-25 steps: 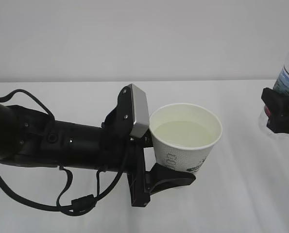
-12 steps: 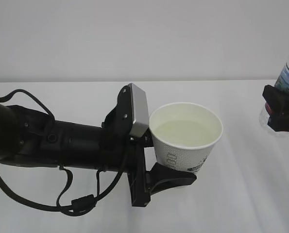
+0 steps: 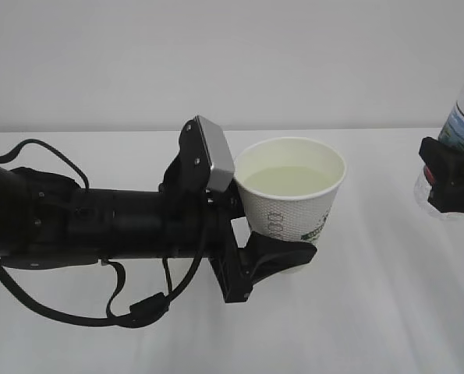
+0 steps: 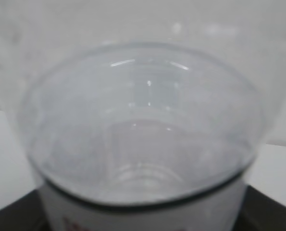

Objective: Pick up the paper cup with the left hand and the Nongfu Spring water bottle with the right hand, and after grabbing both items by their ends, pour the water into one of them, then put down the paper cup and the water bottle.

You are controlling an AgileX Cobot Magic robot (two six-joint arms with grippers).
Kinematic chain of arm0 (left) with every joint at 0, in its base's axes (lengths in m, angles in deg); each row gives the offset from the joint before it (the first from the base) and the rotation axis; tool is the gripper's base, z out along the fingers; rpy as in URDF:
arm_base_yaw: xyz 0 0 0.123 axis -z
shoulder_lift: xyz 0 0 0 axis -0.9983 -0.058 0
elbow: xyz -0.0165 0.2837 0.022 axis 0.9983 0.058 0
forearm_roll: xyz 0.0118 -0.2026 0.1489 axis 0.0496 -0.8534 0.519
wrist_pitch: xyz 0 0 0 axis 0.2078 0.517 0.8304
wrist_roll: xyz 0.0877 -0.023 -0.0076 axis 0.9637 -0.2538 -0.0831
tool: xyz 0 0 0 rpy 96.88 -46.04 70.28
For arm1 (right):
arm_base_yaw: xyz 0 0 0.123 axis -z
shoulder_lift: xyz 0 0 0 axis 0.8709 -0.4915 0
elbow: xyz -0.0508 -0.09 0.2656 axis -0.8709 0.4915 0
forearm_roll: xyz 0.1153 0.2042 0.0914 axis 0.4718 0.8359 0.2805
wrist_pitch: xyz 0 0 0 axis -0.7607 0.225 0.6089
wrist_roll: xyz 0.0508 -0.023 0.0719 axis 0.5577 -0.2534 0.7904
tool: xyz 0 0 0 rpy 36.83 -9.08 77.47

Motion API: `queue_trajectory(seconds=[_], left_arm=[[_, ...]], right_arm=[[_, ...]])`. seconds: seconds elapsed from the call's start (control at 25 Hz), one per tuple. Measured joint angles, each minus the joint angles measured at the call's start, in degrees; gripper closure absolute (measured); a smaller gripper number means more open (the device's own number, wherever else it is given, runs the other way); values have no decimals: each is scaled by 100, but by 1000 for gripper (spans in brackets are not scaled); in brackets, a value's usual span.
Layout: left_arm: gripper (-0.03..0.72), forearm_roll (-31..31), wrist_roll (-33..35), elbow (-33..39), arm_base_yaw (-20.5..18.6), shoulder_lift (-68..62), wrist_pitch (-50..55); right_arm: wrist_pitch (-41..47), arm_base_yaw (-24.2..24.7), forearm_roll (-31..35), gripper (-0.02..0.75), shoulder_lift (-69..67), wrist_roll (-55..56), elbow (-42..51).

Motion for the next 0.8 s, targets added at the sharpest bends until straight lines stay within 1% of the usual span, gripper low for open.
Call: queue_trajectory(seconds=[0.12, 0.6, 0.8], left_arm=[[154, -403, 178, 0, 0, 0, 32], [154, -1976, 1265, 10, 0, 0, 298], [167, -2556, 1546, 10, 0, 0, 404]], right_arm=[[-9, 0, 0, 272, 0, 0, 0], [-9, 0, -26, 272, 0, 0, 0], [-9, 0, -30, 272, 0, 10, 0]])
